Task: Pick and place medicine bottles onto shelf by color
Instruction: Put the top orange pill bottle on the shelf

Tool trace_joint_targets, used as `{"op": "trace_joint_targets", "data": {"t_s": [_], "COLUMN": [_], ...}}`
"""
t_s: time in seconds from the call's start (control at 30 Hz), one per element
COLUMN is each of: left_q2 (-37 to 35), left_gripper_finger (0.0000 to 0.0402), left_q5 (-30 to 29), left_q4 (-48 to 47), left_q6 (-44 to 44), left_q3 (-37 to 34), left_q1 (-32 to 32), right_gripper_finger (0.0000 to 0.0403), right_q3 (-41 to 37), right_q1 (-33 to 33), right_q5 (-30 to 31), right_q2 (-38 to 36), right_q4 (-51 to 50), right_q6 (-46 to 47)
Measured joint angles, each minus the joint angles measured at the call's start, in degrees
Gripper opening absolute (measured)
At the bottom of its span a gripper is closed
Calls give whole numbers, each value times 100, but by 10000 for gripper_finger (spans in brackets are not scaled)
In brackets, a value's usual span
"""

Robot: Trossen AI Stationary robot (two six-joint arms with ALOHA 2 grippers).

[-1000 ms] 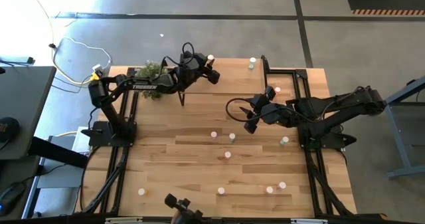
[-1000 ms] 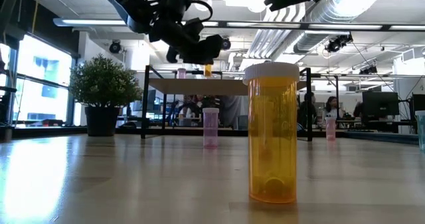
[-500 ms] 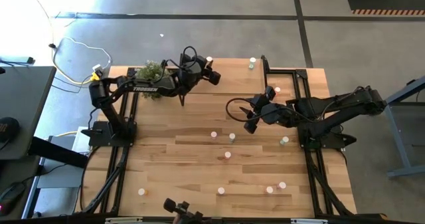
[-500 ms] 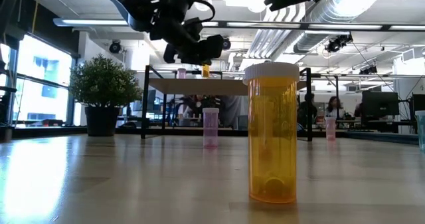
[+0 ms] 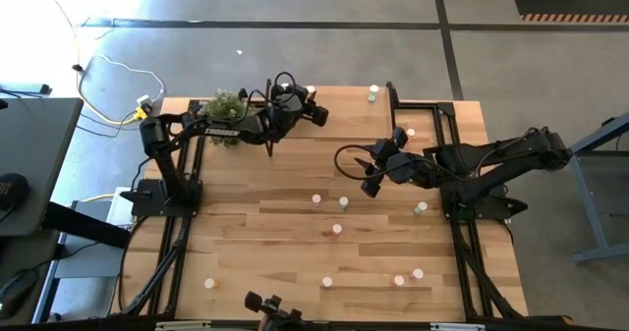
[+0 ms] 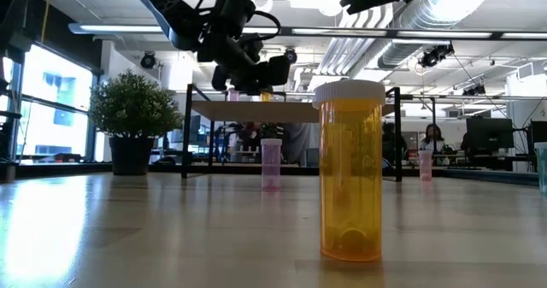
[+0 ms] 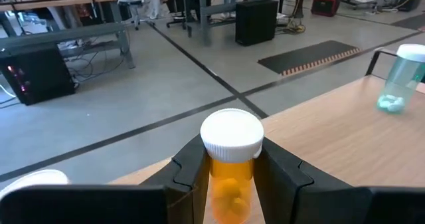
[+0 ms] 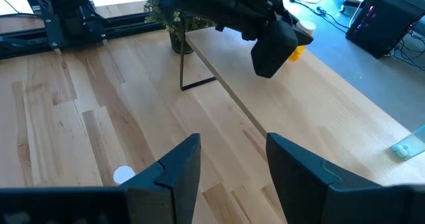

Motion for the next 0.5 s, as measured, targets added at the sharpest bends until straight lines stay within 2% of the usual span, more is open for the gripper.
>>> {"op": "trace_joint_targets", "data": {"t_s": [0.5], "left_q2": [48], "left_gripper_finger": [90], "left_q5": [123], "left_q4": [63], "left_q6": [-227], "left_q3": [0], "left_q1": [49], "right_gripper_finger": [163], "right_q3": [0], "right_q1": [0], "right_q5": [0], "right_q2": [0], "right_q4": [1], "right_q6": [3]}}
